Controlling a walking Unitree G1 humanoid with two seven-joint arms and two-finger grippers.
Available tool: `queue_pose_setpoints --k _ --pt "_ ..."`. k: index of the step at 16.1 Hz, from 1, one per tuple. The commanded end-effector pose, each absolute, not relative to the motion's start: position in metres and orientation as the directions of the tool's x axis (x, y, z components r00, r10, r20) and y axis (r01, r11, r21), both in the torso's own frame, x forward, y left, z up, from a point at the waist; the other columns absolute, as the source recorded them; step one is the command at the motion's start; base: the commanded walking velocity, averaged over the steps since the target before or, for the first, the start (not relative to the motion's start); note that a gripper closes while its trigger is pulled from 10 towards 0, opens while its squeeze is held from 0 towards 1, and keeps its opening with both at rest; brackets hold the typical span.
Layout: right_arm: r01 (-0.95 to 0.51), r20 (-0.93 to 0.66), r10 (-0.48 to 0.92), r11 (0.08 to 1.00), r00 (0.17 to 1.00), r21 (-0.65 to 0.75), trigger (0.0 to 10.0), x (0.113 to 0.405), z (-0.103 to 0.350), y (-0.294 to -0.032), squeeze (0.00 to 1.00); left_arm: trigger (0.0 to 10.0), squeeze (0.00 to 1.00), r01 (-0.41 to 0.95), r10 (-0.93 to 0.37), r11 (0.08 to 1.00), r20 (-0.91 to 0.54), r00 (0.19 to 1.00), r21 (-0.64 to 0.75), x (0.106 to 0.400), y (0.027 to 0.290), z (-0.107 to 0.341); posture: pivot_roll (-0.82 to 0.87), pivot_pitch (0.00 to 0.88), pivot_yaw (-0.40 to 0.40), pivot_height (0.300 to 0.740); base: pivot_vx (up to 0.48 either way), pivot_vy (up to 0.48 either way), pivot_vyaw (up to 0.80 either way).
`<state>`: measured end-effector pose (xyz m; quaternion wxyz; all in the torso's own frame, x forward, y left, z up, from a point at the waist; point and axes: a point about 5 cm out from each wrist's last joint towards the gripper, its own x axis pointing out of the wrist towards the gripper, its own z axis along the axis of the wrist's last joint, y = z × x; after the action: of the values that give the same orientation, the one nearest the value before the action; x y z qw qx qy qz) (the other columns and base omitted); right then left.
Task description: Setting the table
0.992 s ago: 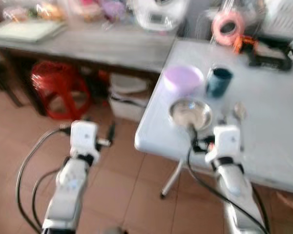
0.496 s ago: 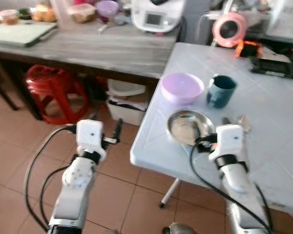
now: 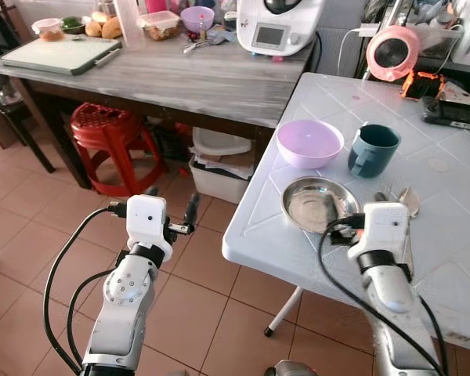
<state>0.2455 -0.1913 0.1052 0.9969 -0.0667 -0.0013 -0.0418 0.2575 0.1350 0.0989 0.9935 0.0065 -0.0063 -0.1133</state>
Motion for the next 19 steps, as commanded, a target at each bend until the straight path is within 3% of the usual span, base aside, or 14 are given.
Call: queue_pose_setpoints --k 1,4,10,14,19 --pt "0.103 0.009 -0.102 0.987 0.995 -0.124 10.0 0.247 0.108 -0.194 0.00 10.0 0.00 0.235 -0.235 0.972 0.015 0.972 0.021 0.256 0.136 0.100 -0.04 0.000 0.035 0.740 0.000 0.000 0.00" --pt "0.241 -0.016 -0.246 0.960 0.969 -0.141 10.0 0.248 0.104 -0.207 0.00 10.0 0.00 0.237 -0.238 0.971 0.015 0.971 0.021 0.255 0.136 0.101 -0.04 0.000 0.034 0.740 0.000 0.000 0.00" --pt "0.212 -0.078 -0.215 0.976 0.973 -0.047 10.0 0.248 0.099 -0.208 0.00 10.0 0.00 0.244 -0.244 0.970 0.015 0.970 0.020 0.256 0.134 0.101 -0.04 0.000 0.038 0.740 0.000 0.000 0.00" --pt "0.101 -0.045 -0.104 0.992 0.994 -0.075 10.0 0.248 0.105 -0.189 0.00 10.0 0.00 0.243 -0.243 0.970 0.011 0.970 0.019 0.255 0.134 0.100 -0.04 0.000 0.037 0.740 0.000 0.000 0.00" --pt "0.155 -0.073 -0.152 0.988 0.986 0.026 10.0 0.246 0.102 -0.194 0.00 10.0 0.00 0.245 -0.245 0.969 0.006 0.969 0.024 0.256 0.134 0.100 -0.04 0.000 0.038 0.740 0.000 0.000 0.00"
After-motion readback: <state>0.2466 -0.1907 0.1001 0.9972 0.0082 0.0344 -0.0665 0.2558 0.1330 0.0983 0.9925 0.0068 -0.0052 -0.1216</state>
